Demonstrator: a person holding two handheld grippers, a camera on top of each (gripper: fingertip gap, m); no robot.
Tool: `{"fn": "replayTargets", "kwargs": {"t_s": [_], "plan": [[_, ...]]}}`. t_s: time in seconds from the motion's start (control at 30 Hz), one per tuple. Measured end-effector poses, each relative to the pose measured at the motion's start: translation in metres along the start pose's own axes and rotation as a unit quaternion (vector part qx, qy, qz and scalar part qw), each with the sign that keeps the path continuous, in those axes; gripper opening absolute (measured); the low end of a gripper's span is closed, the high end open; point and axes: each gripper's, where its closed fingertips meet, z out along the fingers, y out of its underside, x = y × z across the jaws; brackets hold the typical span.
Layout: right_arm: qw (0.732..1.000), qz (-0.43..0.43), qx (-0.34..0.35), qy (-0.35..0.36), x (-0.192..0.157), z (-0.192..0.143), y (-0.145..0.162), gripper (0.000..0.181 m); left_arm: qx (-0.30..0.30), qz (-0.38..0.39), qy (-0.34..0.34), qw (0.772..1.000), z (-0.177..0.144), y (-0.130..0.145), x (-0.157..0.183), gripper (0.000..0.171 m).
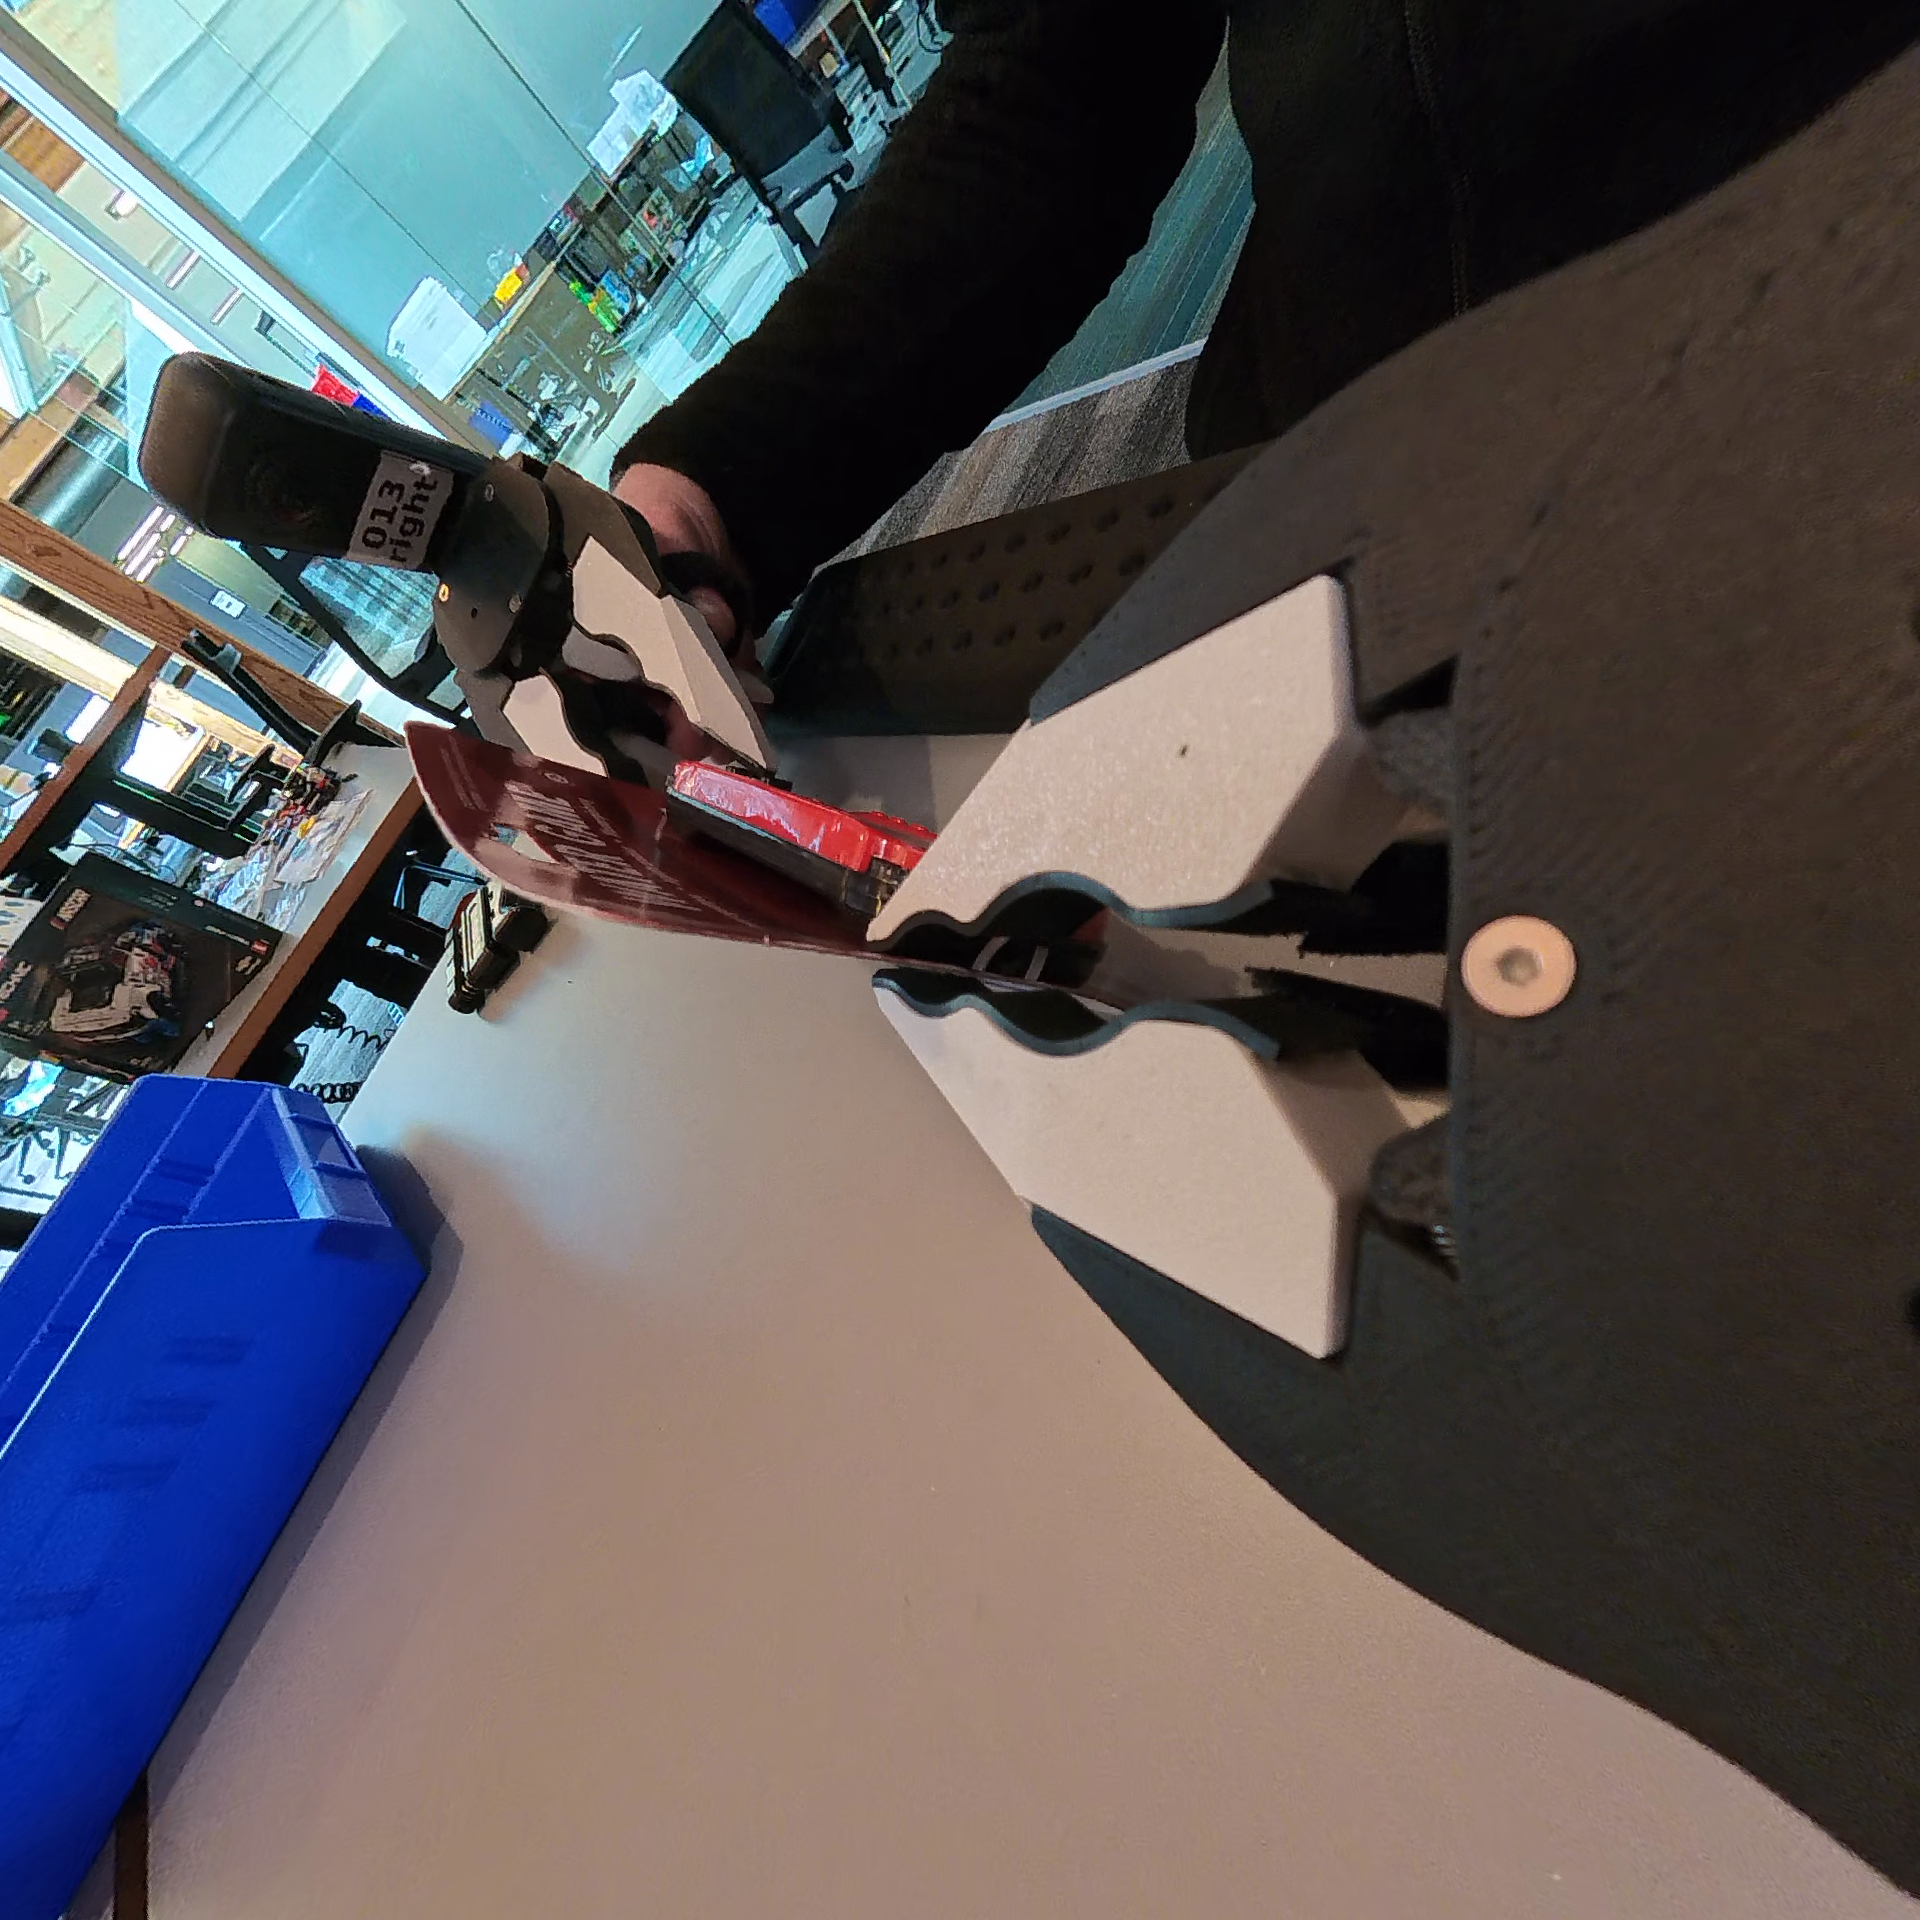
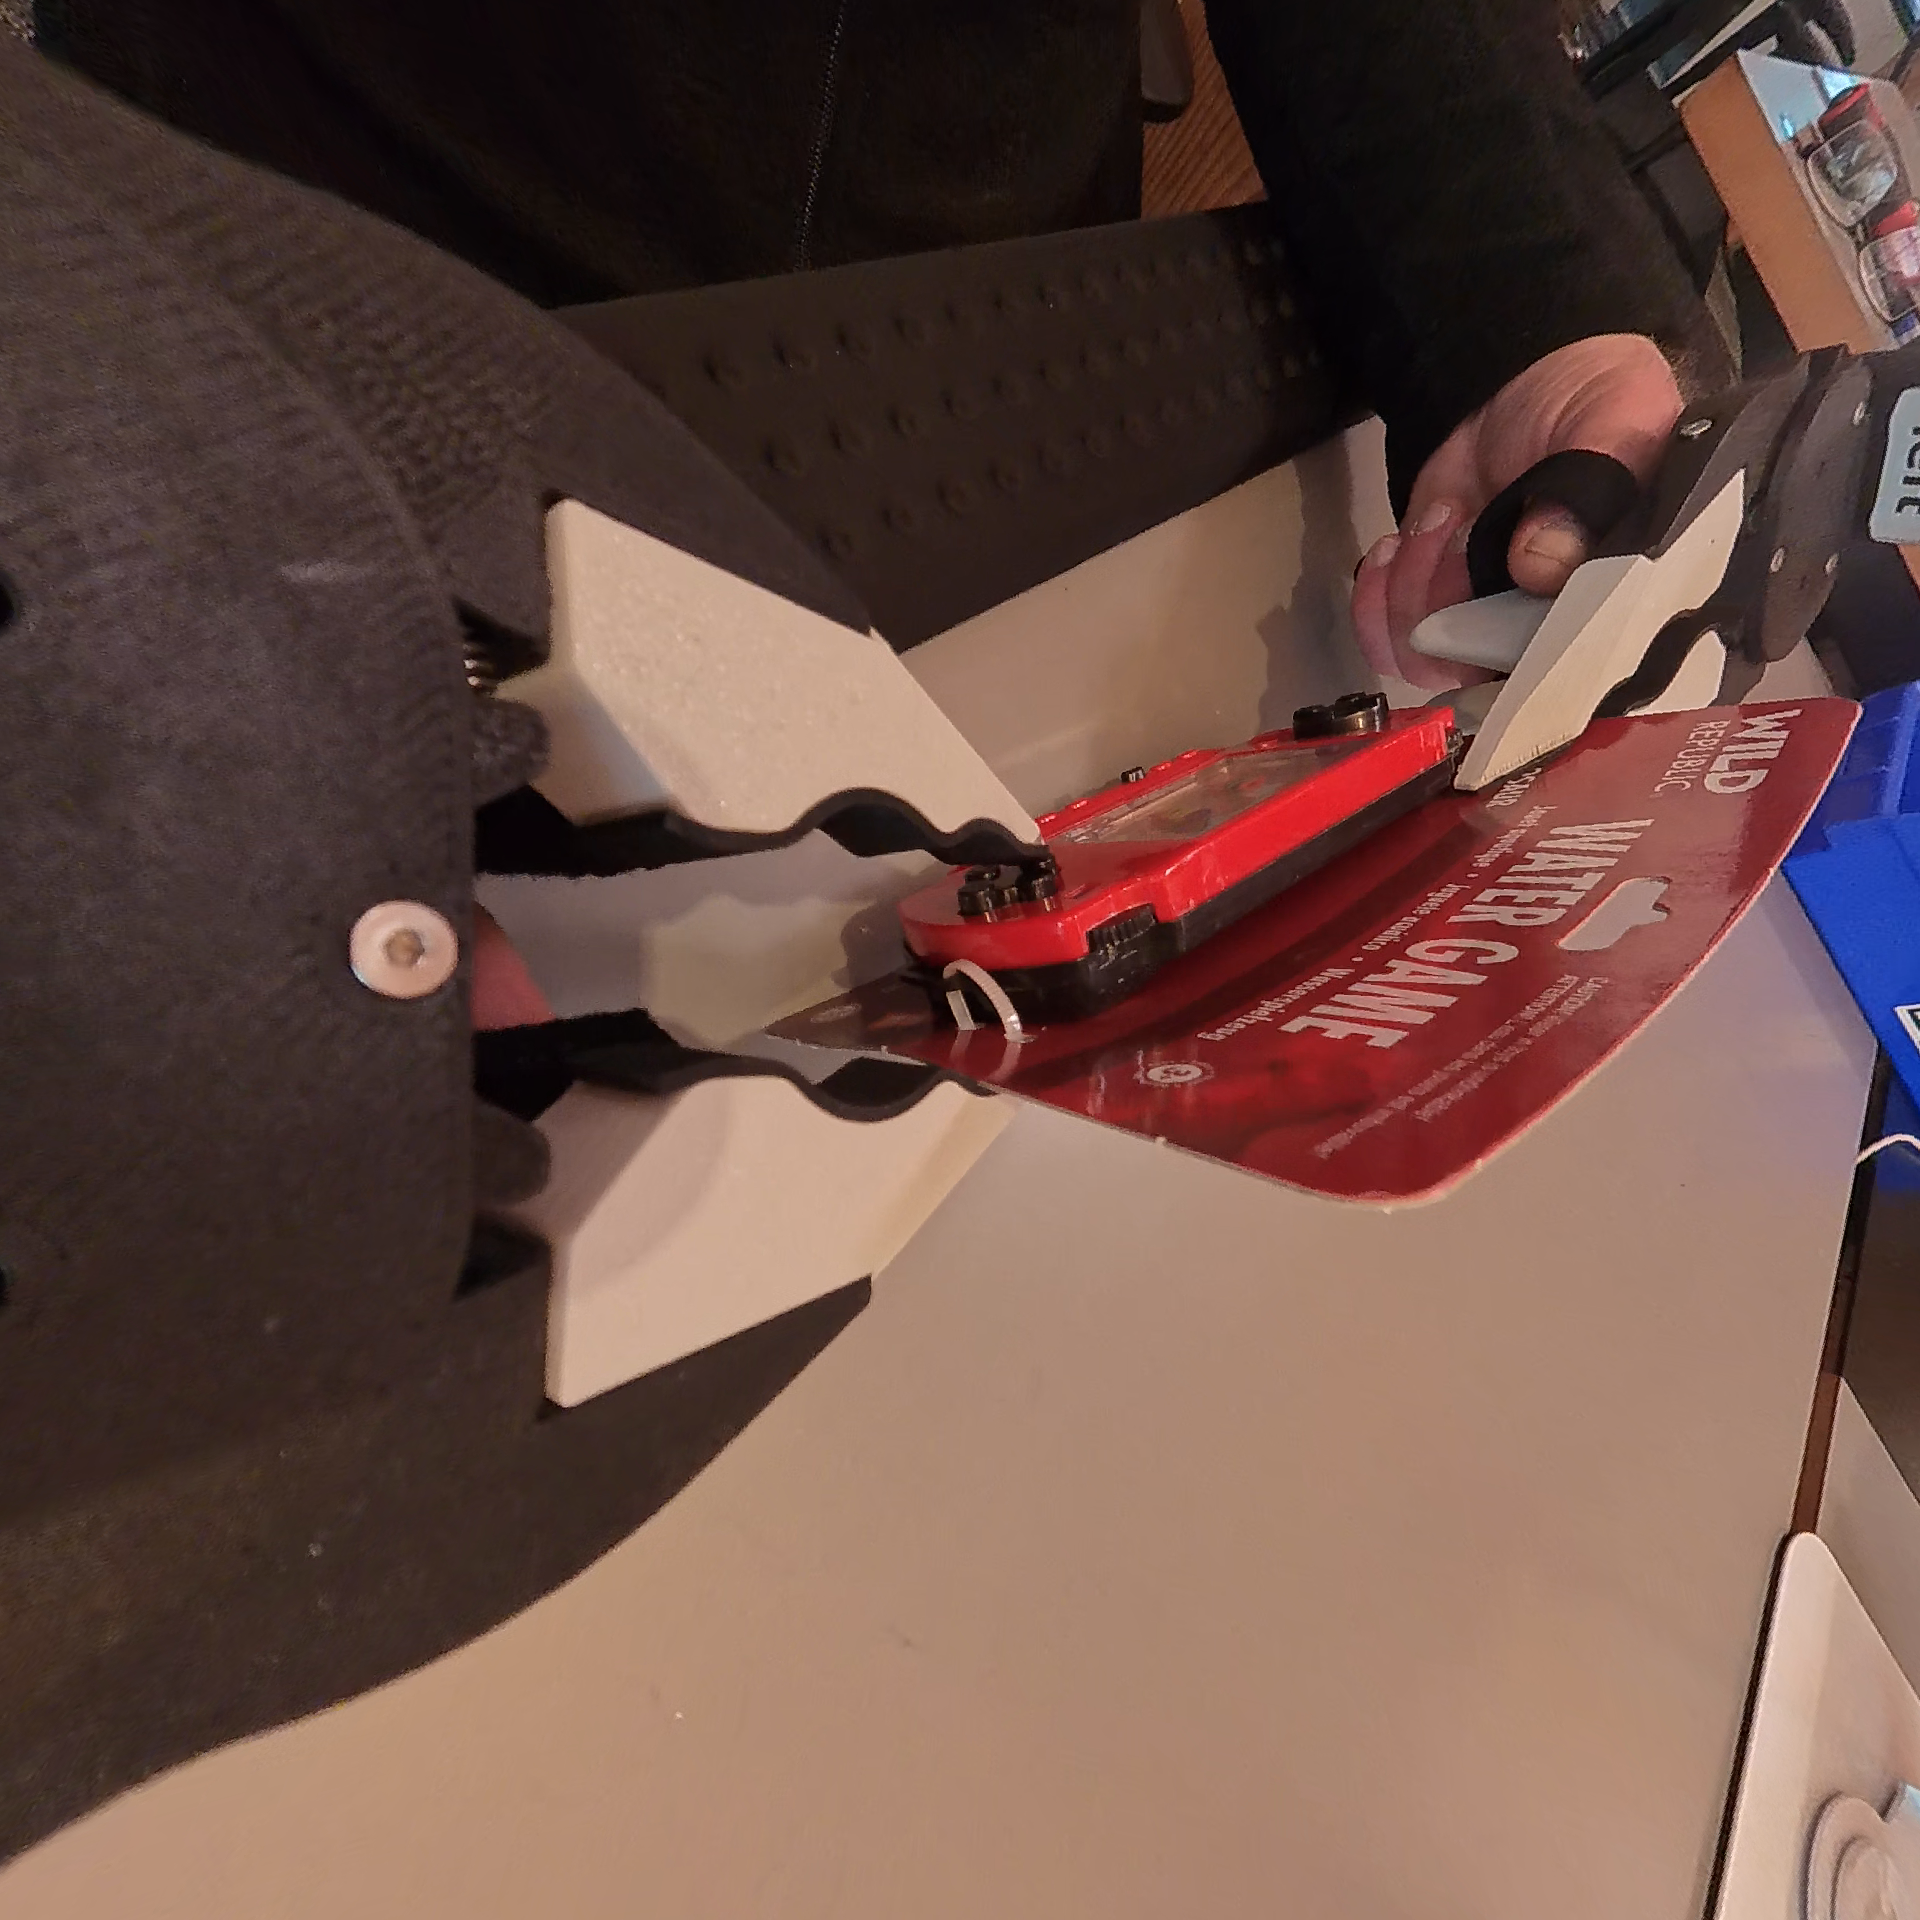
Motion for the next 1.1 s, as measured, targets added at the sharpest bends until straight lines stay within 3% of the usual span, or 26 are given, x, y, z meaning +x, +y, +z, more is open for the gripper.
{"fn": "replayTargets", "kwargs": {"t_s": [0.13,1.1], "plan": [[1.0,0.005,-0.001,0.003,0.0011,0.0014,0.0001,0.043,-0.002,0.002,0.001,1.0,0.0001,0.0007,0.0012,0.0],[1.0,0.008,0.003,-0.008,-0.0016,-0.0005,-0.0003,0.035,0.0,-0.002,-0.001,1.0,0.0002,0.0025,0.0021,0.0]]}}
